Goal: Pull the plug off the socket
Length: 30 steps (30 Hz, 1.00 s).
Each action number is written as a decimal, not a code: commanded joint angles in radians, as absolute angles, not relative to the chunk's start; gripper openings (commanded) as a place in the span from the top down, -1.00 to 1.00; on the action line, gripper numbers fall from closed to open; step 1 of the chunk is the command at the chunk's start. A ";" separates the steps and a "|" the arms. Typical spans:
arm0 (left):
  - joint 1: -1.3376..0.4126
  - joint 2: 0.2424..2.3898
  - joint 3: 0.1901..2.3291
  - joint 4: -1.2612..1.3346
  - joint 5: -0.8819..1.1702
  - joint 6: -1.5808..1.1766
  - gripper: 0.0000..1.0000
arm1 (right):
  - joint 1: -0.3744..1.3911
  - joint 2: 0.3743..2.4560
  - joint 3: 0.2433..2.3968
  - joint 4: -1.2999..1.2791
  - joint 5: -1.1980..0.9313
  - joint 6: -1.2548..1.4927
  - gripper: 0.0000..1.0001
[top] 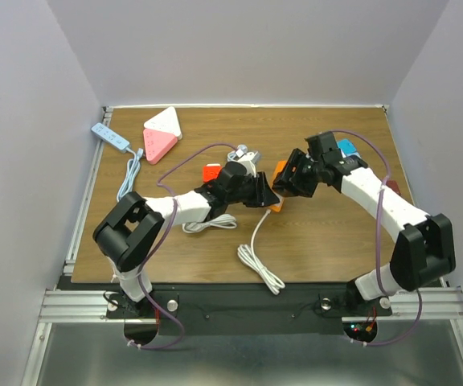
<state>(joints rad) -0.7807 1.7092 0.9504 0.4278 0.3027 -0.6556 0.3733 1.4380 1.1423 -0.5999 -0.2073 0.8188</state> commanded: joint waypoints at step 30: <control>-0.666 1.927 0.908 0.330 0.137 -0.589 1.00 | 0.295 1.411 1.344 -0.941 -0.414 0.536 0.99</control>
<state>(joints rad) -0.7689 1.8465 0.9665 0.5896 0.3996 -0.6590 0.3077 1.4979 1.2213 -0.7387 -0.2985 0.6029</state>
